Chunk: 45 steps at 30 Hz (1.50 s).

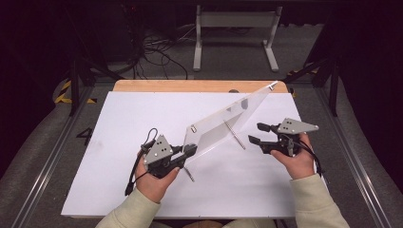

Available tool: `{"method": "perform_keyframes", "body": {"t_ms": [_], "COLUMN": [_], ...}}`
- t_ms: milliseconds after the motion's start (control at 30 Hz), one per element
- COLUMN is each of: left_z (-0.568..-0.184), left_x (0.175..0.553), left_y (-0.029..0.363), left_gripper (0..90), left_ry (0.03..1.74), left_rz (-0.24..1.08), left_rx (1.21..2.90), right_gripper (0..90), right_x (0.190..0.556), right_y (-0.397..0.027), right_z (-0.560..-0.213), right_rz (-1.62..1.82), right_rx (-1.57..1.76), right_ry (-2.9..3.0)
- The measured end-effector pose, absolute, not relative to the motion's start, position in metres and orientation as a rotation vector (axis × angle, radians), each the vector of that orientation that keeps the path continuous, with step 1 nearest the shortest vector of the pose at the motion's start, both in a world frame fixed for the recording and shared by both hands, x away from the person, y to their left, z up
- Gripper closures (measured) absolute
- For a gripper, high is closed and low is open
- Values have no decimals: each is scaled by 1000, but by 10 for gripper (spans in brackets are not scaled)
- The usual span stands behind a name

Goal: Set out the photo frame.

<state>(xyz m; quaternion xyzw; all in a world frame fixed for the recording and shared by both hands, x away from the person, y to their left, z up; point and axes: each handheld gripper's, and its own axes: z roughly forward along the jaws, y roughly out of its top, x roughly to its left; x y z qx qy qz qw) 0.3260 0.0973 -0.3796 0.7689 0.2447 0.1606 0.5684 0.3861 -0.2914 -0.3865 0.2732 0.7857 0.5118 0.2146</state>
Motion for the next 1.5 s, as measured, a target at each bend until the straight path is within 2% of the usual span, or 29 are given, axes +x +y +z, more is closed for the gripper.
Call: {"method": "perform_keyframes", "body": {"t_ms": [233, 400, 567, 700, 867, 933, 1233, 1500], "left_z": [-381, -387, -394, -404, -421, -430, -451, -458], "left_x": [324, 327, 328, 327, 326, 327, 341, 350], "left_y": [99, 107, 113, 118, 130, 133, 132, 124], "left_gripper": [768, 757, 735, 667, 661, 667, 713, 821], "left_ry": [567, 557, 531, 492, 506, 509, 535, 551], "left_rz": [341, 370, 361, 372, 352, 349, 341, 345], "left_rx": [1816, 1851, 1897, 1940, 2015, 2072, 2137, 2146], "right_gripper": [390, 390, 390, 389, 384, 383, 381, 381], "right_x": [355, 340, 334, 330, 327, 326, 326, 325], "right_y": [-290, -290, -291, -290, -290, -290, -289, -290], "right_z": [-387, -389, -389, -391, -397, -399, -403, -401], "right_rz": [1432, 1448, 1459, 1467, 1469, 1468, 1466, 1479], "right_rx": [740, 730, 724, 713, 717, 721, 721, 724], "right_ry": [2226, 2246, 2248, 2255, 2271, 2276, 2289, 2278]}}
